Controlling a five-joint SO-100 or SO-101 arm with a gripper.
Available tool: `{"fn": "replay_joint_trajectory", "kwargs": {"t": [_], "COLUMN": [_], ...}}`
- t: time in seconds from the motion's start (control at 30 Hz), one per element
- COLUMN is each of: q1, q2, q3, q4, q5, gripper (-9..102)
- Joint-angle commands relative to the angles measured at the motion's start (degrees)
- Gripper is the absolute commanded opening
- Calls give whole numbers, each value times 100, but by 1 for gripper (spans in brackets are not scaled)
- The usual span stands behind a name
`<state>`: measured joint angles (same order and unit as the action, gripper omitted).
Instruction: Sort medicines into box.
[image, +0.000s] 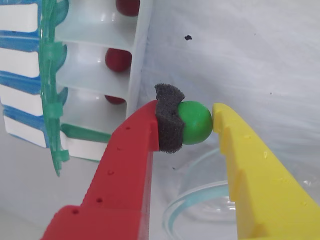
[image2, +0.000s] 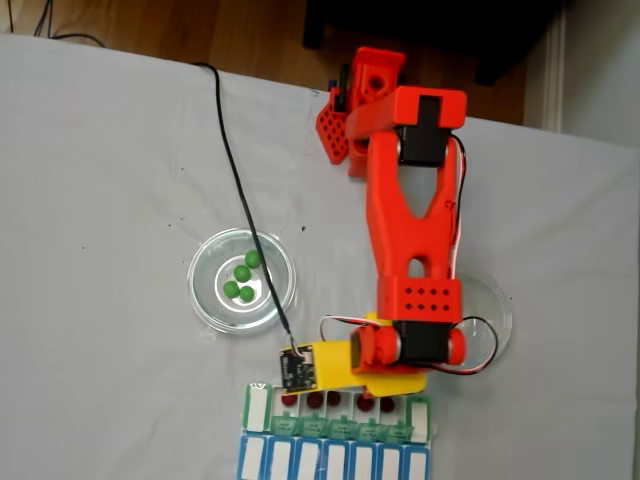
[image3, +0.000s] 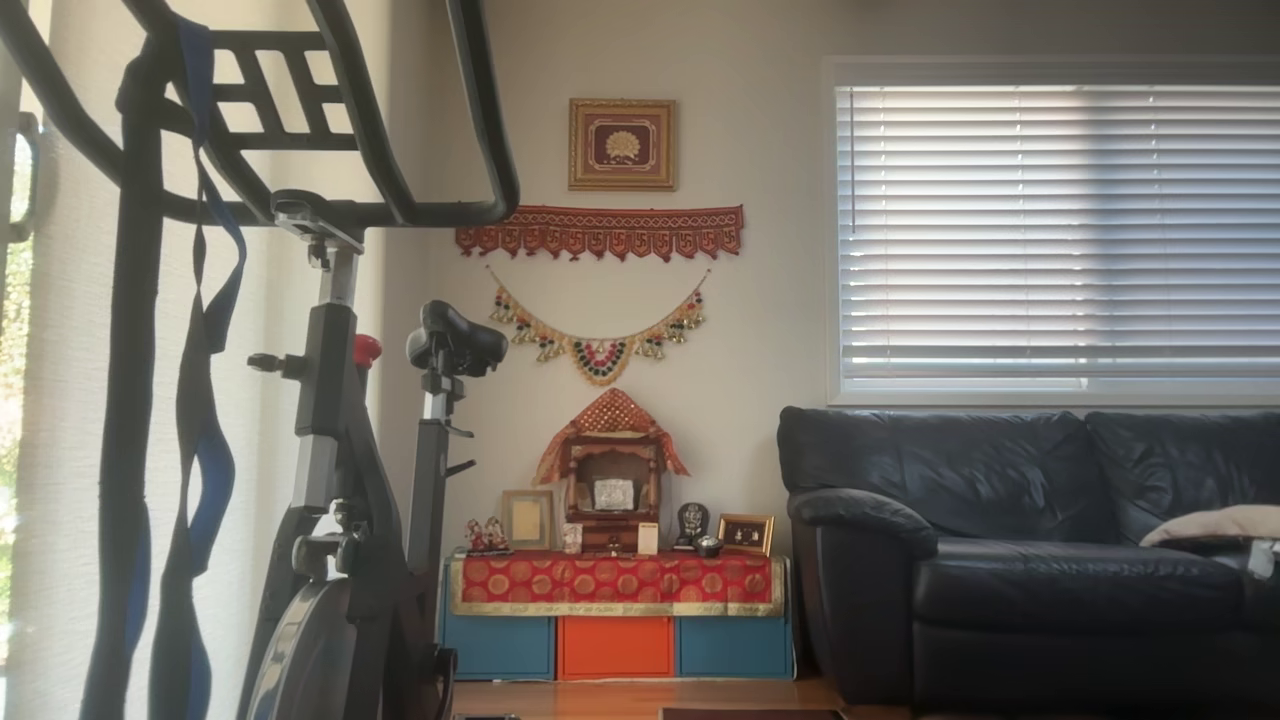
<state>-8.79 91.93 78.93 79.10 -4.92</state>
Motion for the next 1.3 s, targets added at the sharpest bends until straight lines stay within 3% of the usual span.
{"fn": "replay_joint_trajectory", "kwargs": {"t": [0.0,0.6,1.27], "q1": [-211,-316,-325], "q2": [229,-483,-176], "q3": [-659,-1477,-1099], "q4": [26,-149,-853], "q5": [79,369,615], "gripper": [1,1,1]}}
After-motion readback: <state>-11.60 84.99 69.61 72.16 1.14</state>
